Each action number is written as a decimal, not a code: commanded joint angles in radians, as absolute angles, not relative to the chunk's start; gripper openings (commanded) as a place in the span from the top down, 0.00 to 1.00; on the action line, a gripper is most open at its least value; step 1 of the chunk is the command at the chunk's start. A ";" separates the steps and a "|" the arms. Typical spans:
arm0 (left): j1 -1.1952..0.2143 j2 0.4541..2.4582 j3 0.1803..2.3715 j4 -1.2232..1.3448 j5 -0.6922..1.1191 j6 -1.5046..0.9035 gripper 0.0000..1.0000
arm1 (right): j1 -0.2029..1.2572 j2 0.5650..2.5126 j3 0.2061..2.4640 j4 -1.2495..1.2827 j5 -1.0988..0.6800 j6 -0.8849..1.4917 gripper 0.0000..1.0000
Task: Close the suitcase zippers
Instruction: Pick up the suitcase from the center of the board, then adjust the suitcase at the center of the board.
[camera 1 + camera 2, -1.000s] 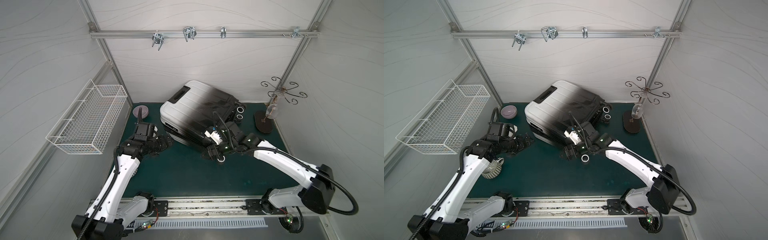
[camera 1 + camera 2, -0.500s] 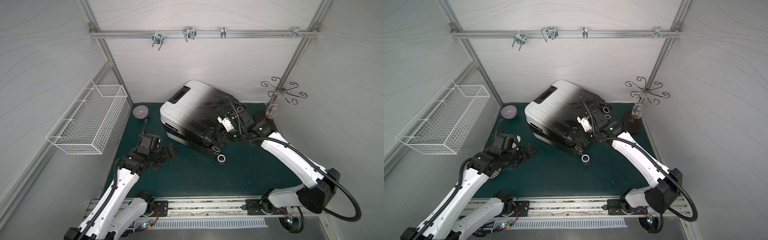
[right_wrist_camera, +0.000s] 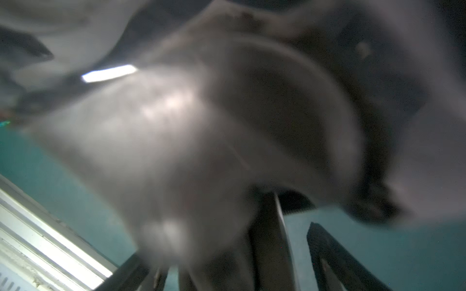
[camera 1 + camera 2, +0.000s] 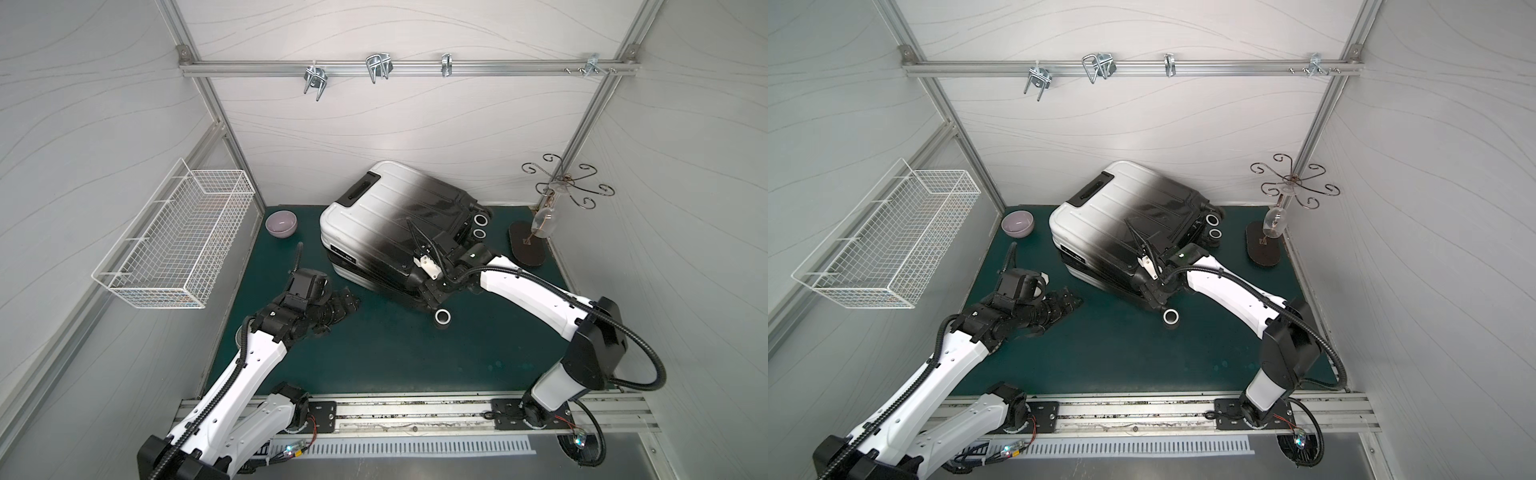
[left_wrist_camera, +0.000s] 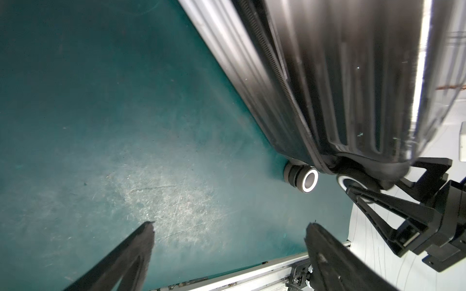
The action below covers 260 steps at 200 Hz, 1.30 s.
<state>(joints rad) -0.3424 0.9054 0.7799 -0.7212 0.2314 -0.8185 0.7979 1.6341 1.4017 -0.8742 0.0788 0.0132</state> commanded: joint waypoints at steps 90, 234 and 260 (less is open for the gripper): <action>-0.330 0.887 0.799 -0.721 0.195 -0.848 0.05 | 0.767 1.573 1.616 -0.861 -0.241 0.077 0.87; -0.299 0.961 0.624 -0.439 0.281 -0.966 0.10 | 0.790 1.640 1.512 -0.432 -0.367 0.526 1.00; -0.316 0.975 0.605 -0.413 0.263 -0.985 0.10 | 0.779 1.657 1.582 -0.468 -0.410 0.530 1.00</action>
<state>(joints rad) -0.3023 0.9699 0.6052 -0.4881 0.2775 -0.9512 0.7956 1.6680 1.4788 -0.5785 -0.4065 0.4511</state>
